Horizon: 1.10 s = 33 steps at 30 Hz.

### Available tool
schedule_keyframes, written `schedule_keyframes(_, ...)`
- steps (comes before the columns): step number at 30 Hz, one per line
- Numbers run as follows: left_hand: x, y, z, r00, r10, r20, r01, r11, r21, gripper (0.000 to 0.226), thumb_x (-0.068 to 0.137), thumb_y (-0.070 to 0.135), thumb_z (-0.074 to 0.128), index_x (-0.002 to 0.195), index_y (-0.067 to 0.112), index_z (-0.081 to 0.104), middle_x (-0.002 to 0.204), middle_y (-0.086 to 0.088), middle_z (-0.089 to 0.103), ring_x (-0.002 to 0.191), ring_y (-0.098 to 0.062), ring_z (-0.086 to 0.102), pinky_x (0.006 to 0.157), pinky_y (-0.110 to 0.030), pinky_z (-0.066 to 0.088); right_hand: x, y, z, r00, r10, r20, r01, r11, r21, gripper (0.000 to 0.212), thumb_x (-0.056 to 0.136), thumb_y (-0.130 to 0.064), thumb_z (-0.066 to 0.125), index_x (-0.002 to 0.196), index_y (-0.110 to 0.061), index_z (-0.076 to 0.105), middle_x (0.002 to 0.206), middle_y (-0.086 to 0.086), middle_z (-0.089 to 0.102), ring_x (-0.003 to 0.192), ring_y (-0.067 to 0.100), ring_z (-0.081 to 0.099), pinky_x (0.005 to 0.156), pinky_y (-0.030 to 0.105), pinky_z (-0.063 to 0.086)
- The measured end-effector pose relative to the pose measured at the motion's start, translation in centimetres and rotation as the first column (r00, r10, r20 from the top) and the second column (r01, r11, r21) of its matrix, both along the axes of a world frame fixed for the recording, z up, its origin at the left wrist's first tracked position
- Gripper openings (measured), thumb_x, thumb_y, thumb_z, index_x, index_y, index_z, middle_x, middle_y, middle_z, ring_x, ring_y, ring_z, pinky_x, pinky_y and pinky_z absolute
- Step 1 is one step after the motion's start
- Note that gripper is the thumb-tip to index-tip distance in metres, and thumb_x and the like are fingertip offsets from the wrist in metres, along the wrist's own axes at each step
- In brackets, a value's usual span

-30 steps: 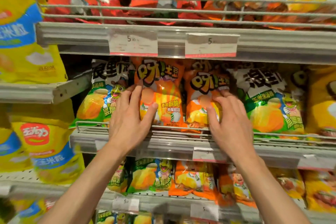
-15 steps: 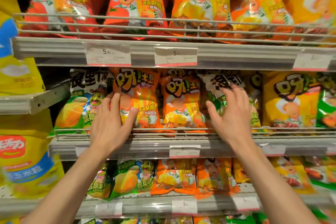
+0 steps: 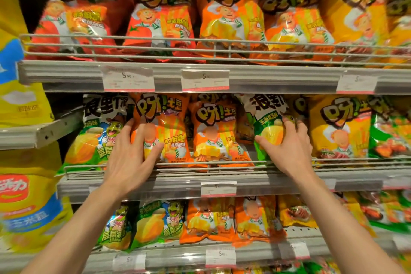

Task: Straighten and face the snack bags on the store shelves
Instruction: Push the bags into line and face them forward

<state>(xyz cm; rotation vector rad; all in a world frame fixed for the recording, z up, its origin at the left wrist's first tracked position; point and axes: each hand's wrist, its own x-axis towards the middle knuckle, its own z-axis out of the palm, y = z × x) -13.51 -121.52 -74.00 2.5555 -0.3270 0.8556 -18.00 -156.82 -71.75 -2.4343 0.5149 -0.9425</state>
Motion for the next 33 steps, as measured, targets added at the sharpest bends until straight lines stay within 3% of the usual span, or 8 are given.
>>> schedule_keyframes(7, 0.0, 0.6, 0.3, 0.994, -0.110, -0.023, 0.104, 0.978, -0.183, 0.095, 0.085, 0.073, 0.047, 0.158, 0.017, 0.025, 0.163, -0.006, 0.018, 0.151, -0.025, 0.015, 0.122, -0.047, 0.022, 0.1, 1.0, 2.9, 0.995, 0.088, 0.051, -0.087, 0.996, -0.004, 0.092, 0.080, -0.068, 0.067, 0.154, -0.022, 0.035, 0.157, 0.017, 0.027, 0.145, 0.037, 0.029, 0.119, 0.051, 0.026)
schedule_keyframes(13, -3.5, -2.9, 0.0, 0.927, -0.227, 0.297, 0.277, 0.951, -0.138, 0.042, 0.091, 0.039, 0.057, 0.127, 0.017, 0.059, 0.127, -0.006, 0.054, 0.117, -0.020, 0.051, 0.098, -0.038, 0.044, -2.5, 4.1, 3.4, 0.973, 0.221, 0.062, -0.222, 0.975, 0.012, 0.089, 0.078, -0.064, 0.073, 0.152, -0.029, 0.038, 0.161, 0.006, 0.024, 0.148, 0.031, 0.025, 0.121, 0.050, 0.025)
schedule_keyframes(16, -5.3, -6.4, 1.0, 0.916, -0.389, 0.099, 0.394, 0.828, -0.400, 0.015, 0.102, 0.030, 0.057, 0.110, 0.026, 0.068, 0.107, 0.013, 0.065, 0.092, -0.004, 0.063, 0.083, -0.033, 0.054, -4.0, 5.4, 3.5, 0.957, 0.269, 0.104, -0.271, 0.962, 0.005, 0.088, 0.075, -0.064, 0.075, 0.150, -0.033, 0.039, 0.160, 0.001, 0.023, 0.147, 0.027, 0.025, 0.120, 0.051, 0.026)
schedule_keyframes(20, -5.7, -9.7, 2.9, 0.790, -0.600, -0.127, 0.343, 0.604, -0.719, 0.025, 0.105, 0.034, 0.051, 0.127, 0.031, 0.063, 0.112, 0.005, 0.072, 0.094, -0.010, 0.072, 0.087, -0.038, 0.061, -4.9, 6.8, 3.1, 0.932, 0.352, 0.091, -0.352, 0.936, -0.009, 0.083, 0.075, -0.072, 0.068, 0.147, -0.040, 0.041, 0.159, -0.003, 0.023, 0.148, 0.020, 0.022, 0.121, 0.048, 0.023)
schedule_keyframes(23, -5.7, -11.4, 3.8, 0.717, -0.678, -0.162, 0.279, 0.491, -0.825, 0.027, 0.107, 0.035, 0.047, 0.131, 0.027, 0.055, 0.114, 0.007, 0.070, 0.088, -0.003, 0.073, 0.077, -0.026, 0.062, -4.8, 6.7, 2.5, 0.890, 0.436, 0.137, -0.448, 0.890, 0.081, 0.060, 0.088, -0.064, 0.059, 0.142, -0.041, 0.049, 0.157, -0.008, 0.028, 0.147, 0.013, 0.026, 0.121, 0.044, 0.027)
schedule_keyframes(26, -5.5, -11.7, 4.0, 0.748, -0.640, -0.177, 0.241, 0.510, -0.826, 0.035, 0.106, 0.043, 0.045, 0.135, 0.025, 0.052, 0.116, 0.014, 0.063, 0.086, 0.010, 0.066, 0.065, -0.007, 0.050, -4.5, 5.4, 2.3, 0.865, 0.430, 0.260, -0.485, 0.849, 0.210, 0.048, 0.099, -0.051, 0.054, 0.144, -0.032, 0.051, 0.147, -0.008, 0.047, 0.133, 0.007, 0.047, 0.111, 0.040, 0.044)
schedule_keyframes(30, -5.4, -11.3, 3.7, 0.773, -0.606, -0.189, 0.241, 0.556, -0.795, 0.053, 0.100, 0.052, 0.052, 0.144, 0.023, 0.049, 0.124, 0.012, 0.062, 0.105, 0.004, 0.059, 0.079, -0.014, 0.048, -4.4, 5.2, 1.7, 0.852, 0.432, 0.296, -0.515, 0.796, 0.318, 0.040, 0.098, -0.044, 0.061, 0.136, -0.030, 0.060, 0.125, -0.006, 0.069, 0.107, 0.006, 0.068, 0.085, 0.037, 0.061)
schedule_keyframes(33, -5.8, -10.7, 3.3, 0.774, -0.614, -0.154, 0.271, 0.542, -0.796, 0.050, 0.095, 0.047, 0.062, 0.138, 0.022, 0.051, 0.127, 0.008, 0.066, 0.101, 0.007, 0.067, 0.076, -0.008, 0.051, -4.6, 6.2, 1.4, 0.814, 0.460, 0.354, -0.570, 0.749, 0.337, 0.032, 0.095, -0.040, 0.068, 0.126, -0.032, 0.065, 0.121, -0.007, 0.070, 0.106, 0.007, 0.069, 0.083, 0.040, 0.062)
